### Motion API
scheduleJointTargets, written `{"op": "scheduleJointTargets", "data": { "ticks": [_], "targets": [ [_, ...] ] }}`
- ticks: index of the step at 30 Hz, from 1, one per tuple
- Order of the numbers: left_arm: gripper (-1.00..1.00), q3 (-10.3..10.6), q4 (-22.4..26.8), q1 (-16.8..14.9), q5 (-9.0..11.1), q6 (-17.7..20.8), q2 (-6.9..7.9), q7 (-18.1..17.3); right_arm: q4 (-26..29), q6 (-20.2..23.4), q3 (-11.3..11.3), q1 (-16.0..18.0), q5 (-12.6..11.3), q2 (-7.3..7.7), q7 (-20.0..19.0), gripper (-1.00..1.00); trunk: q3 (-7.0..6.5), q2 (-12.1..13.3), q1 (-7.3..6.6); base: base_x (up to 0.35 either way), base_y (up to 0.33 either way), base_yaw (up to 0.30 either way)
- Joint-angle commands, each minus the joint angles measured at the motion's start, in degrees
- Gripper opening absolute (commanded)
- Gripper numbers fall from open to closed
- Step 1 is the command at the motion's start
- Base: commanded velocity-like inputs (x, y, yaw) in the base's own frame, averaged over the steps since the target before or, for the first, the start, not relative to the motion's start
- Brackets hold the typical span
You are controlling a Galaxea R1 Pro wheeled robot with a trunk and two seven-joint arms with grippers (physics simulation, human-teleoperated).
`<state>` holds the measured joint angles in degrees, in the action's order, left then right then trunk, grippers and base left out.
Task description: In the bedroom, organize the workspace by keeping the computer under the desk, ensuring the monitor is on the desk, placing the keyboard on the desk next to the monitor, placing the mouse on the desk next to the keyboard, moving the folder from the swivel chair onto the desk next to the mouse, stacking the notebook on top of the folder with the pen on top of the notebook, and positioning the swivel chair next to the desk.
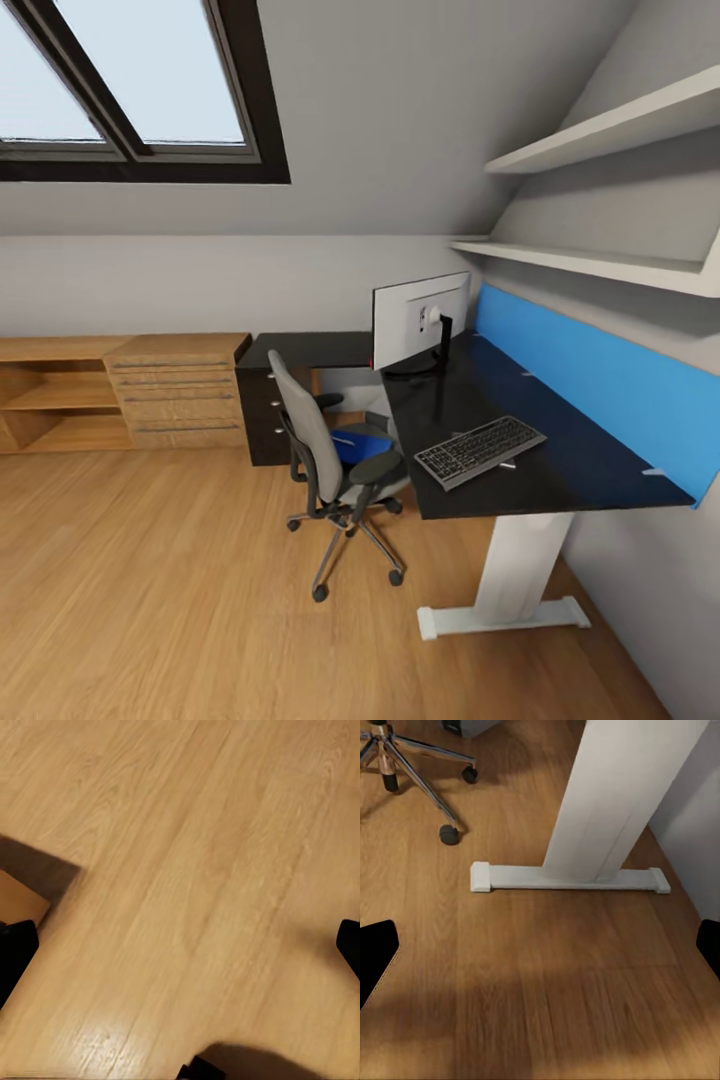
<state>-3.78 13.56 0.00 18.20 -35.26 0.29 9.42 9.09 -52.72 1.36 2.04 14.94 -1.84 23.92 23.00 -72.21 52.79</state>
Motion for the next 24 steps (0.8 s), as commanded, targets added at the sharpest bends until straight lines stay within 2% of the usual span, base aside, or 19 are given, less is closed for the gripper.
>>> {"op": "scheduleJointTargets", "data": {
  "ticks": [1, 11, 24],
  "targets": [
    [1.0, -0.3, 0.1, 0.0, -0.4, 0.0, -0.03, 0.2, 0.0, 0.0, 0.1, 0.0, 0.5, 0.0, 0.6, 1.0, 0.24, -0.4, 0.23, 0.0, 0.0, 0.281],
    [1.0, -0.3, 0.2, 0.0, -0.4, -0.7, -0.1, 0.1, -0.1, 0.1, 0.2, 0.0, 0.6, 0.01, 0.6, 1.0, 2.04, -4.5, 2.42, 0.0, 0.0, 0.259],
    [1.0, -0.3, 0.1, 0.0, -0.4, -0.9, -0.2, 0.1, -0.2, 0.1, 0.3, 0.0, 1.0, 0.17, 0.4, 1.0, 4.37, -9.7, 5.28, 0.0, 0.0, 0.024]
  ]
}}
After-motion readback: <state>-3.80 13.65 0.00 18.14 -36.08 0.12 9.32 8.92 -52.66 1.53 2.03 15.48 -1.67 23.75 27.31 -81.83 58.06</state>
